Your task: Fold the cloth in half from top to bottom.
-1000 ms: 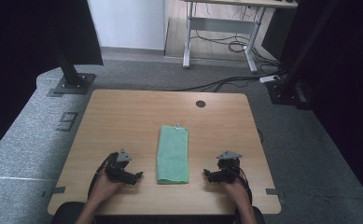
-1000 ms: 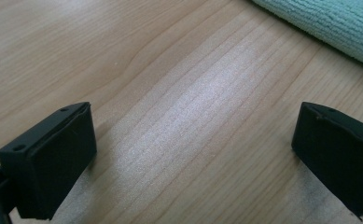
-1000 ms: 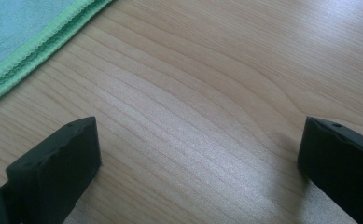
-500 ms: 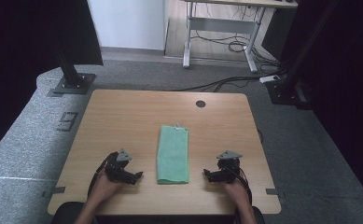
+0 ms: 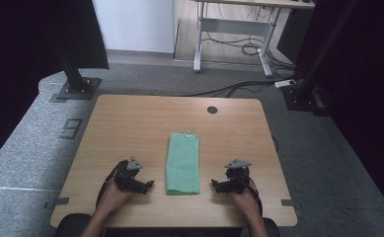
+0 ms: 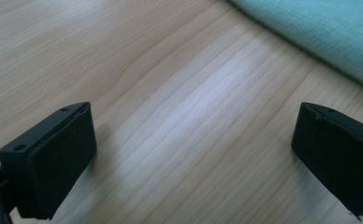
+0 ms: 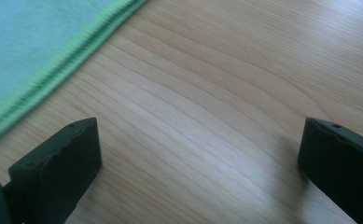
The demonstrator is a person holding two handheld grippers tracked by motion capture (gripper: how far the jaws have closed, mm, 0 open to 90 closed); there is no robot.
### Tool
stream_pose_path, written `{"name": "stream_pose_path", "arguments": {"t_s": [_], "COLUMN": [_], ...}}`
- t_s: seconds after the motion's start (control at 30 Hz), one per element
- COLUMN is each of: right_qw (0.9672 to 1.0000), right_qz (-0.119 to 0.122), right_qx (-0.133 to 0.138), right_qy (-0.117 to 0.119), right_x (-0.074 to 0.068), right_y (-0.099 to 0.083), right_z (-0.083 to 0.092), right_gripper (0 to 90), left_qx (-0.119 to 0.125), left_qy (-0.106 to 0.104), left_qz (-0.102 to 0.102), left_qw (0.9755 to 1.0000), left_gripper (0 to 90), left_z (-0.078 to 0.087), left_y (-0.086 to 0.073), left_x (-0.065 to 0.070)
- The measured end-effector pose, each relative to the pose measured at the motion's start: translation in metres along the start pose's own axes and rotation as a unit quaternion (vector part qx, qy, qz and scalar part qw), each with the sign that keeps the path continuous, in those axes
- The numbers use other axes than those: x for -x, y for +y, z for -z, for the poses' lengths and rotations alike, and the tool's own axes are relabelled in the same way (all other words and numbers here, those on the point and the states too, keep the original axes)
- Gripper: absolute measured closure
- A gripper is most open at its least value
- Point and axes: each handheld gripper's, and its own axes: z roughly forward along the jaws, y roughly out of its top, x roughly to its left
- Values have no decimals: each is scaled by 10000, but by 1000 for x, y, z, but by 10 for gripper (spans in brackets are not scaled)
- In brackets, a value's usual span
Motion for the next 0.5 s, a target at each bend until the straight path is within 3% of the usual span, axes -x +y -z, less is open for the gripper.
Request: {"name": "stream_pose_path", "arguments": {"t_s": [0.27,0.5], "right_qw": [9997,9994], "right_qz": [115,172], "right_qx": [89,159], "right_qy": [171,246], "right_x": [-17,-28], "right_y": [9,17], "right_z": [-8,-13], "right_gripper": [0,0], "left_qx": [343,411], "left_qy": [-192,-240], "left_qz": [-80,-156], "left_qw": [9992,9987], "left_gripper": [0,1], "left_z": [-7,-17], "left_y": [25,38], "left_x": [13,22]}}
